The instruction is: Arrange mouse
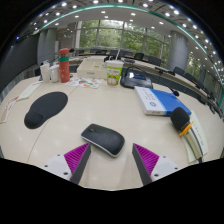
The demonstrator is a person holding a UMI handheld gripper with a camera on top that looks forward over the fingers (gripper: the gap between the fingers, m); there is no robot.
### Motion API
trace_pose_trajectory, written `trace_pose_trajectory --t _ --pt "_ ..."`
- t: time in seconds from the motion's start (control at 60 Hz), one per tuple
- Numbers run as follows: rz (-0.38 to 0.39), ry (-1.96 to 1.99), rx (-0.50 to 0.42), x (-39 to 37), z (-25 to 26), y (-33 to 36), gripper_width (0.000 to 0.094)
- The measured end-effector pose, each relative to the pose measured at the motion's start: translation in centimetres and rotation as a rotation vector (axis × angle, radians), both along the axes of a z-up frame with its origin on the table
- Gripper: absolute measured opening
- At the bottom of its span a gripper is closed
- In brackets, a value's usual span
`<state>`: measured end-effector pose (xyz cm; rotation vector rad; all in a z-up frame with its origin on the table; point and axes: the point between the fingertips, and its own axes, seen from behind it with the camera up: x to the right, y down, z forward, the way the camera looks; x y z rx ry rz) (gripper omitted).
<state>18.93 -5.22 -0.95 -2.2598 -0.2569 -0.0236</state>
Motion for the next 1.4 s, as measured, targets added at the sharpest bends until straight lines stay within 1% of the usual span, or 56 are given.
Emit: trace_pose_trajectory --t 0.1,0.333,0.433,0.5,0.583,0.6,0.633,0.65,0.7,0.95,1.05,1.133,1.233,1.35,1.4 --pt "0.021 0.006 -0.012 -0.5 -0.1 1.6 0.0854" --pt "0.04 0.04 -0.021 -1.0 -0.3 5.5 0.0858" --pt "0.049 0.063 -0.023 -1.3 -0.4 6.6 0.084" --pt "0.05 0.084 -0.021 -1.4 -0.5 7.2 0.0774" --pt "0.068 0.084 -0.013 -1.8 -0.5 7.6 0.064" --pt "0.07 0.083 -0.013 -1.9 -0.5 7.7 0.0603" --pt "0.077 0.084 -0.012 -2.1 -0.5 7.7 0.0495" --pt "0.073 0.079 -0.012 -2.0 -0.5 7.8 0.0471" --pt "0.057 0.076 -0.014 -2.0 -0.5 7.8 0.046" --pt "-0.041 0.081 -0.037 -1.7 -0.5 8.1 0.032" --pt "-0.083 0.074 -0.037 -1.5 -0.2 8.0 0.0316" --pt "-0.123 0.062 -0.004 -1.9 1.9 8.2 0.0316" --pt "-0.164 0.077 0.066 -4.4 7.0 8.6 0.0316" --pt "-0.147 0.126 0.155 -10.6 13.6 9.4 0.0317" --pt "-0.134 0.128 0.178 -13.8 15.4 9.8 0.0317"
